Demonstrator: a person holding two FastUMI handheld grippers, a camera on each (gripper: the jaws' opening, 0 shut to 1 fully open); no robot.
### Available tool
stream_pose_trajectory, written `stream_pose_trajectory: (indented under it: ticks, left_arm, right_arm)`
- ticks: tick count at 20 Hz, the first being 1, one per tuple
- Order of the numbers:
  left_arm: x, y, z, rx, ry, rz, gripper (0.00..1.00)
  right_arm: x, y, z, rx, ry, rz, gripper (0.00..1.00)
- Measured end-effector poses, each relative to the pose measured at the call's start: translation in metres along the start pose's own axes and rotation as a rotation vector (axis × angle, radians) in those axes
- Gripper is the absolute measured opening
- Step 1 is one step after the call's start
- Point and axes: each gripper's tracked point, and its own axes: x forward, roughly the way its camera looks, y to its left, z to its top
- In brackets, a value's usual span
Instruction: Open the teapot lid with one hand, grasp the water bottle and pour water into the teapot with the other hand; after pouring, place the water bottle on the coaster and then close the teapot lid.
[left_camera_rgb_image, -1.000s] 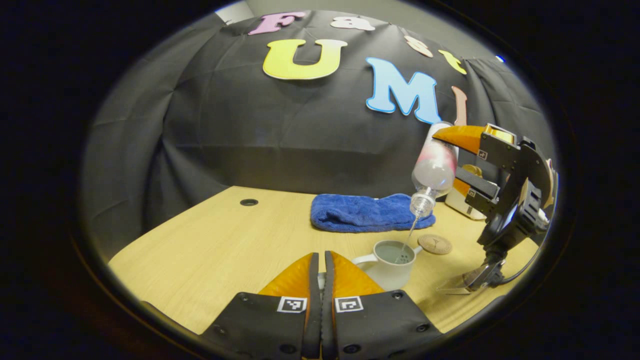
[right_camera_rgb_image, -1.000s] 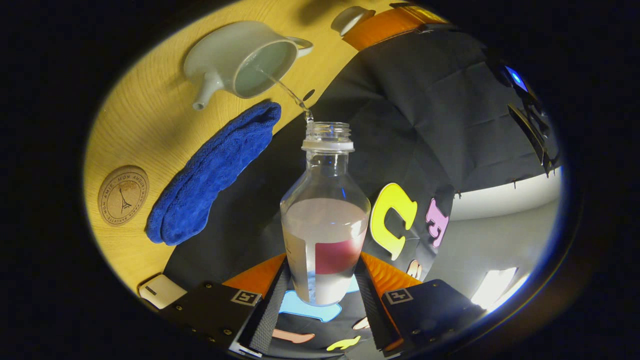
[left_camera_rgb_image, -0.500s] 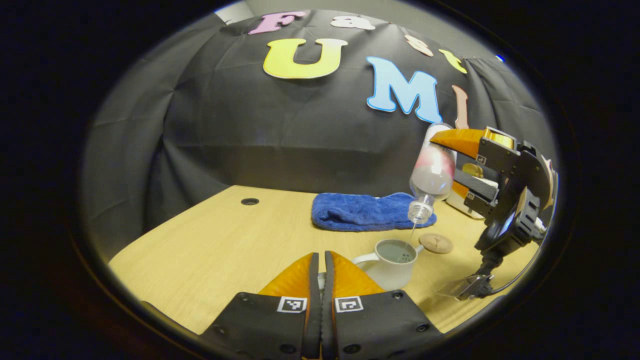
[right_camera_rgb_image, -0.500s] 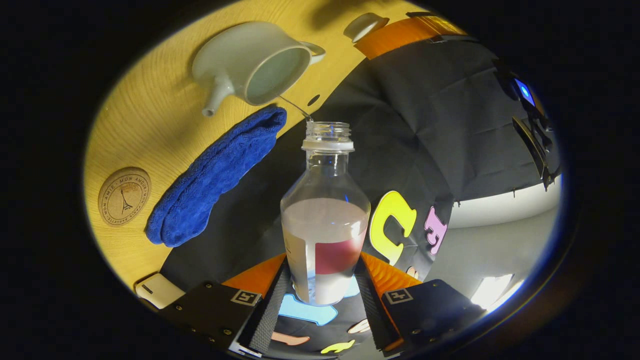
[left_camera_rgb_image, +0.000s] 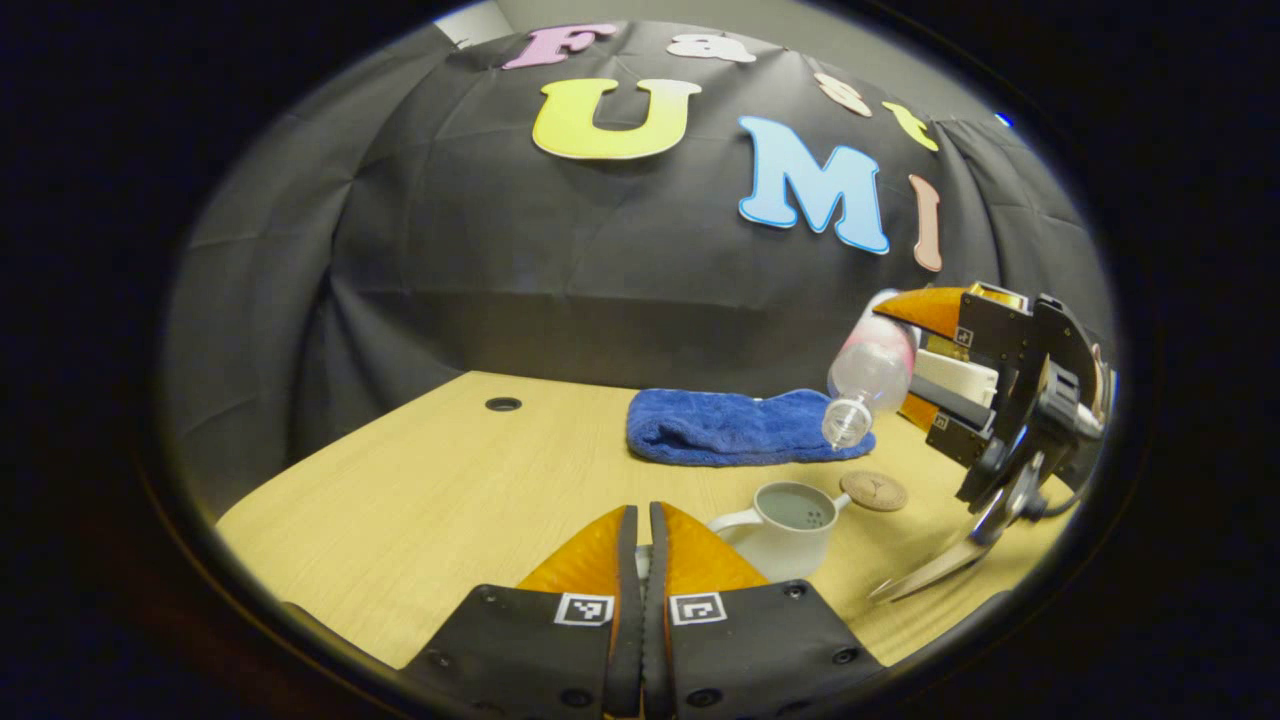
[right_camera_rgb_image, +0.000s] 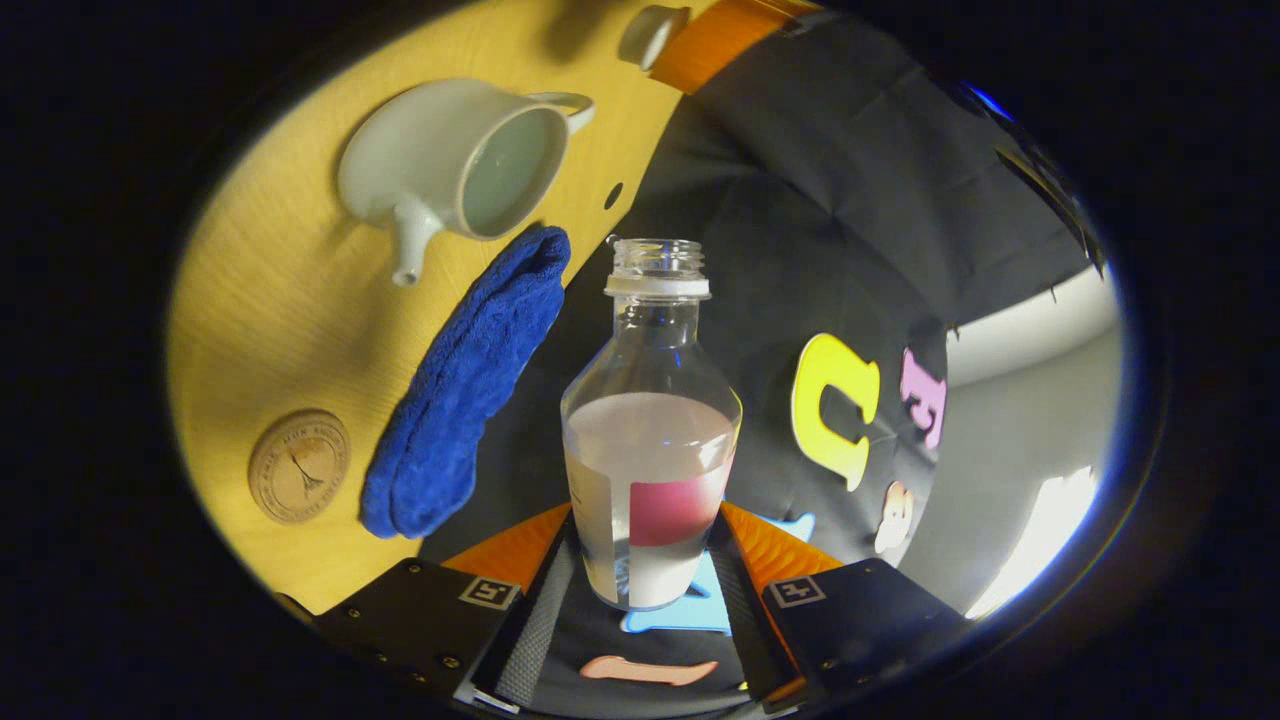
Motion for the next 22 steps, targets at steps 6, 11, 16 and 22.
stream_pose_trajectory:
  ticks: [6,11,16,22]
  left_arm:
    - [0.001,0.001,-0.001,-0.004,-0.001,0.001,0.07]
    - [0.0,0.0,-0.003,-0.005,0.001,-0.002,0.06]
    - [0.001,0.0,-0.002,-0.007,0.0,-0.003,0.06]
    - [0.001,0.0,-0.001,-0.011,-0.001,-0.006,0.06]
  right_arm:
    - [-0.014,0.047,0.006,0.535,0.07,0.212,0.76]
    - [-0.035,0.063,0.005,0.992,0.149,0.353,0.76]
    - [-0.053,0.075,-0.026,1.363,0.299,0.382,0.76]
    - [-0.077,0.095,-0.045,1.645,0.43,0.353,0.76]
